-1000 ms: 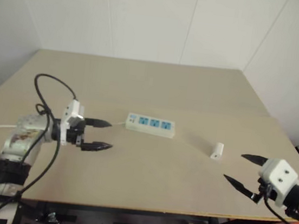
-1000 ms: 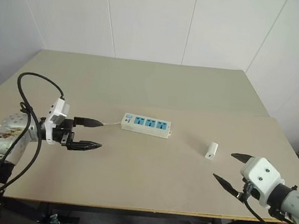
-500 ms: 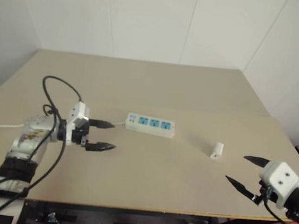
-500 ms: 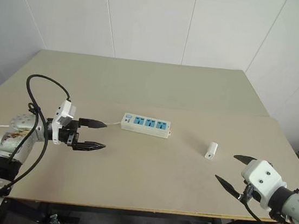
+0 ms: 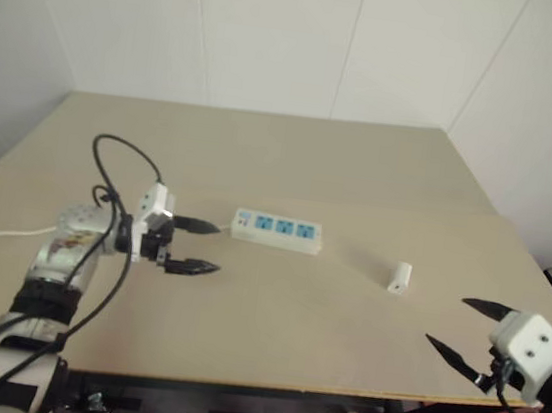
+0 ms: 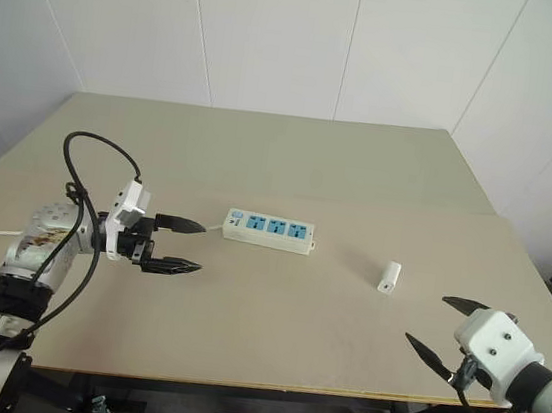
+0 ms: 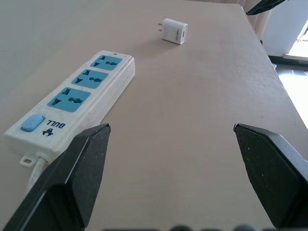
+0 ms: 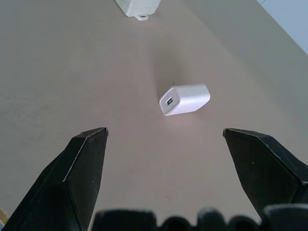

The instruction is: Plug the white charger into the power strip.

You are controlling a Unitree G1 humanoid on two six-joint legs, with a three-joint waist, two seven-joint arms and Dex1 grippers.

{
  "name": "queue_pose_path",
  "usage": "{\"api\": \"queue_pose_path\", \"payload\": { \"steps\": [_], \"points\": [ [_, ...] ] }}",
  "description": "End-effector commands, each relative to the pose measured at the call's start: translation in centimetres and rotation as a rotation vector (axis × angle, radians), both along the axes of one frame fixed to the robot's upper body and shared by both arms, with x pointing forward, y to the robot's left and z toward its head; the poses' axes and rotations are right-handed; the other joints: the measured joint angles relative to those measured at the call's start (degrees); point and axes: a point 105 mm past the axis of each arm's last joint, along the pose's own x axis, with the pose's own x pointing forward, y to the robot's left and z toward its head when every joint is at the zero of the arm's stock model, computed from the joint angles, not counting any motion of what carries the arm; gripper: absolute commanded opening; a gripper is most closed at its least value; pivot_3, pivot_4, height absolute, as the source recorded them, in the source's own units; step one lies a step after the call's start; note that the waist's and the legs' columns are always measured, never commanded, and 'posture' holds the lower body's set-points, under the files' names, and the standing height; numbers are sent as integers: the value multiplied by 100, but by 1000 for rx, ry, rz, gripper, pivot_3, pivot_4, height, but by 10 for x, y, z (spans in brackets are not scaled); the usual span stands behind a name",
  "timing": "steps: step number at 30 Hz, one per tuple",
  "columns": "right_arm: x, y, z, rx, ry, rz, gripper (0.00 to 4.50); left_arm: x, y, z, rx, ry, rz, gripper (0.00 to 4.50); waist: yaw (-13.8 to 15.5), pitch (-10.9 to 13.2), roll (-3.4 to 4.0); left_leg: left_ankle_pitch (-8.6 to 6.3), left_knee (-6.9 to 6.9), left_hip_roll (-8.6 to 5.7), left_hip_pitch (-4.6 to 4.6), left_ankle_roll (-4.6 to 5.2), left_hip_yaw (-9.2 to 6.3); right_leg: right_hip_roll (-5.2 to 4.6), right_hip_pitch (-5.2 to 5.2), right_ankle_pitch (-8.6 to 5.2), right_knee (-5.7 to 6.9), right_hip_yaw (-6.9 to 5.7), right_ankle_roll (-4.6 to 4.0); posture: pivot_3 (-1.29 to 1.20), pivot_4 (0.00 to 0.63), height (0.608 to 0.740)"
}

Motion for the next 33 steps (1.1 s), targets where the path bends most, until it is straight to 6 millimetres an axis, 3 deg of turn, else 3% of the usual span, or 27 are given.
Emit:
{"api": "queue_pose_path", "payload": {
  "steps": [1,33],
  "points": [
    [0,-3,15,-17,-56,-18,4500,1,0,11,3,-31,-12,4480,1,0,0,0,0,0,0,0,0,0,0,0,-1,0,0,0,150,740],
    [12,-4,18,-31,-47,1,4500,-9,9,6,-9,-16,35,4480,6,0,0,0,-1,0,-1,0,-1,-1,-1,0,-2,-1,0,0,150,740]
  ]
}}
